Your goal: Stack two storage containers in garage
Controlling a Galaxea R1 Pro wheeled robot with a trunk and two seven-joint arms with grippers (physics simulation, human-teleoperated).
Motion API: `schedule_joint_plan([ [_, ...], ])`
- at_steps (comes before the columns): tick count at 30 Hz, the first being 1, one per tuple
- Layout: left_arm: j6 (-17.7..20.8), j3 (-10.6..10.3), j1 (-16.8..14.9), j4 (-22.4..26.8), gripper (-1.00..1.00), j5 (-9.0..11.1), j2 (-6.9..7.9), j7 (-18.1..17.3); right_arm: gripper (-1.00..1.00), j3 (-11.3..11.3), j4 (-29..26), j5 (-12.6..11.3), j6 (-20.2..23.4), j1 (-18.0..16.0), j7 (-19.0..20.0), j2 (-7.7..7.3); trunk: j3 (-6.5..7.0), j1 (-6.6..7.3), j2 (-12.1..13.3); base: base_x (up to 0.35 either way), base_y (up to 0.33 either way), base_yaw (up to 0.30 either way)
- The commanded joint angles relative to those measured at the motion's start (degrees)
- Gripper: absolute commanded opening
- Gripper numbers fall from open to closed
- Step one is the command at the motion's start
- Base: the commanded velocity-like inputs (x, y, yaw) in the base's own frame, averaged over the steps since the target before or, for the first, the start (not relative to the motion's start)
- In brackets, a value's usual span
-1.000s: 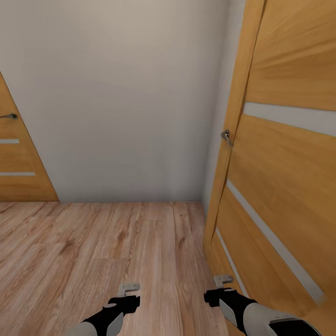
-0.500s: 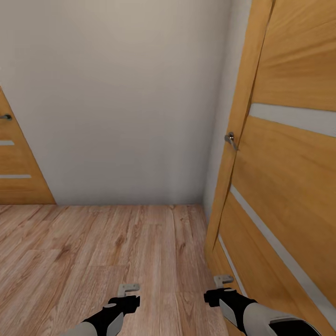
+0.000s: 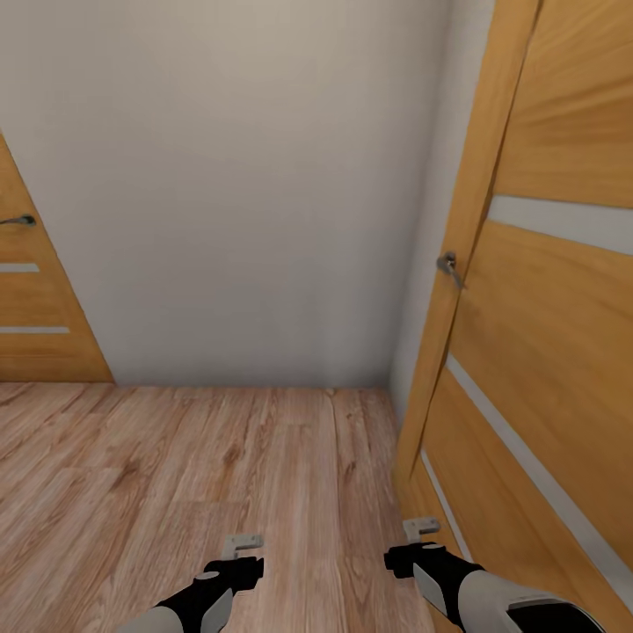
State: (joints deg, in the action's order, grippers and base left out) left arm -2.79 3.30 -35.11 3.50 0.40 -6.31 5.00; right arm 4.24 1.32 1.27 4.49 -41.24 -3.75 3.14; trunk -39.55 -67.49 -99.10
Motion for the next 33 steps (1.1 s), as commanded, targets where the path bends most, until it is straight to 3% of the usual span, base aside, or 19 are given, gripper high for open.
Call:
schedule_joint_plan([
  [1, -0.2, 0.3, 0.0, -0.1, 1.00, 0.0, -0.02, 0.1, 1.00, 0.4, 0.1, 0.1, 0.2, -0.1, -0.2, 0.02, -0.05, -0.02, 0.0, 0.255, 0.000, 0.006],
  [20, -0.3, 0.3, 0.0, -0.1, 1.00, 0.0, -0.02, 0.1, 1.00, 0.4, 0.1, 0.1, 0.2, -0.1, -0.2, 0.02, -0.05, -0.02, 0.0, 0.317, 0.000, 0.001],
  [33, -0.2, 0.3, 0.0, -0.1, 1.00, 0.0, -0.02, 0.1, 1.00, 0.4, 0.1, 0.2, 0.2, -0.1, -0.2, 0.02, -0.05, -0.02, 0.0, 0.107, 0.000, 0.000],
])
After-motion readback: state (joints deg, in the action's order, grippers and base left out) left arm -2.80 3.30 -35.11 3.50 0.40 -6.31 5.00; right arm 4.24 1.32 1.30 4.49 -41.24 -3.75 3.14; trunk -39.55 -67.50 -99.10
